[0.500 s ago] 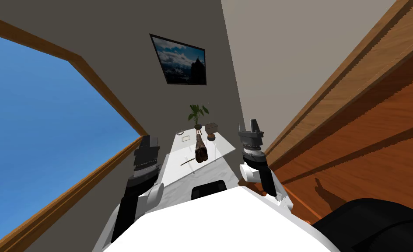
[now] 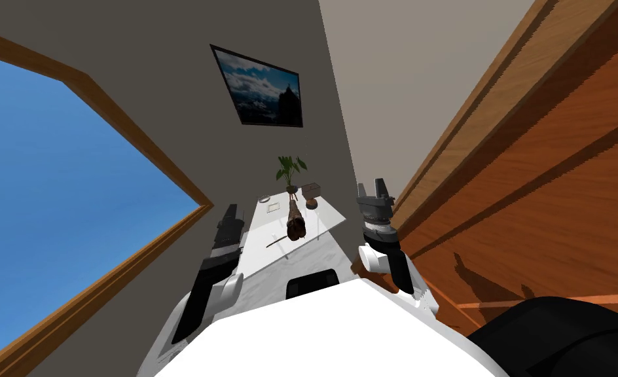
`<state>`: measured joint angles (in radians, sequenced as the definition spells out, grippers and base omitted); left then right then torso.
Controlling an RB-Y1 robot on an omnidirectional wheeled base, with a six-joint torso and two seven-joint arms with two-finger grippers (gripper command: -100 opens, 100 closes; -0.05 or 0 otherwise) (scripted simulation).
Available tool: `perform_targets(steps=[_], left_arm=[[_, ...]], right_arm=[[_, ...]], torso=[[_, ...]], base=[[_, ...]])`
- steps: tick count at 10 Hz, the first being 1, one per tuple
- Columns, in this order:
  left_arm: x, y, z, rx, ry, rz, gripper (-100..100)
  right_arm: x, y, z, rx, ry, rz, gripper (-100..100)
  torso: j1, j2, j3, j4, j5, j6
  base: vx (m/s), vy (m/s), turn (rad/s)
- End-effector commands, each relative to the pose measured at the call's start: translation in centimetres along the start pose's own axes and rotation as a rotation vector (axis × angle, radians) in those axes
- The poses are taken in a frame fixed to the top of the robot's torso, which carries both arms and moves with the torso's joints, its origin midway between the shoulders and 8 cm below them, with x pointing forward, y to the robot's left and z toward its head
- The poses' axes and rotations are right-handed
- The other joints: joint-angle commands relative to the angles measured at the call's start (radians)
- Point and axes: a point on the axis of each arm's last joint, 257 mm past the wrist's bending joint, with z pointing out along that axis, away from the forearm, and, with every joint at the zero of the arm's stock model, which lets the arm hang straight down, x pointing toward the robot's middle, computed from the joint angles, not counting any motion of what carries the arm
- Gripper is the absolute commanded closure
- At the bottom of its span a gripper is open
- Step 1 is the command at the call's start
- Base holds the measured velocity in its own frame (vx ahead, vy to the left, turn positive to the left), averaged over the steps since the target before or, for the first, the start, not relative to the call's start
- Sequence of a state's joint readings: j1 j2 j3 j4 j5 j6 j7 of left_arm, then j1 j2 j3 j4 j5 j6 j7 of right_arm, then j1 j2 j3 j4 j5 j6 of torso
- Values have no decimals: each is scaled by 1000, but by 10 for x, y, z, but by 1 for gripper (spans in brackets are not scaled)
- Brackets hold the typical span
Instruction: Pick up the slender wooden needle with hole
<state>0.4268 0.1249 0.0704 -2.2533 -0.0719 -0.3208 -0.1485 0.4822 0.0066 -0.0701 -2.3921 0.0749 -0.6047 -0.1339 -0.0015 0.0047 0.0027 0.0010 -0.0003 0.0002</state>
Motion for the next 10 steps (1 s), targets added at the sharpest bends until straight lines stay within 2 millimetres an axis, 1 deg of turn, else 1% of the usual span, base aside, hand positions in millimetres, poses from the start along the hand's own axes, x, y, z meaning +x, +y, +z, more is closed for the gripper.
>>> perform_targets(steps=[1, 2, 3, 4, 5, 6, 7, 8, 9, 10], left_arm=[[0, 15, 1, -38, 11, 3, -100], [1, 35, 1, -89, 25, 7, -100], [1, 36, 1, -93, 25, 7, -100], [1, 57, 0, -143, 37, 10, -100], [1, 60, 0, -153, 38, 10, -100], [0, 80, -2, -199, 47, 13, -100], [0, 85, -3, -218, 49, 13, -100], [-2, 108, -5, -275, 56, 15, -100], [-1, 111, -6, -287, 58, 15, -100], [-4, 135, -10, -347, 62, 16, -100]], right_arm=[[0, 0, 0, 0, 0, 0, 0], [0, 0, 0, 0, 0, 0, 0], [0, 0, 0, 0, 0, 0, 0], [0, 0, 0, 0, 0, 0, 0], [0, 0, 0, 0, 0, 0, 0], [0, 0, 0, 0, 0, 0, 0], [0, 0, 0, 0, 0, 0, 0], [0, 0, 0, 0, 0, 0, 0], [0, 0, 0, 0, 0, 0, 0], [0, 0, 0, 0, 0, 0, 0]], torso=[[0, 0, 0, 0, 0, 0], [1, -1, -1, 0, 0, 0], [1, -2, -1, 0, 0, 0], [1, -3, -1, 0, 0, 0], [1, -3, -1, -1, 0, 0], [1, -3, -1, 0, 0, 0], [1, -2, -1, 0, 0, 0], [1, -2, -1, 0, 0, 0], [1, -2, -1, 0, 0, 0], [1, -2, -1, 0, 0, 0]], base=[[-45, -14, -36], [-36, -12, -110], [-27, -9, -48], [-32, -20, -107], [-31, -15, -61], [-37, -21, -118], [-35, -12, -60], [-40, -17, -136], [-37, -14, -59], [-36, -21, -146]])
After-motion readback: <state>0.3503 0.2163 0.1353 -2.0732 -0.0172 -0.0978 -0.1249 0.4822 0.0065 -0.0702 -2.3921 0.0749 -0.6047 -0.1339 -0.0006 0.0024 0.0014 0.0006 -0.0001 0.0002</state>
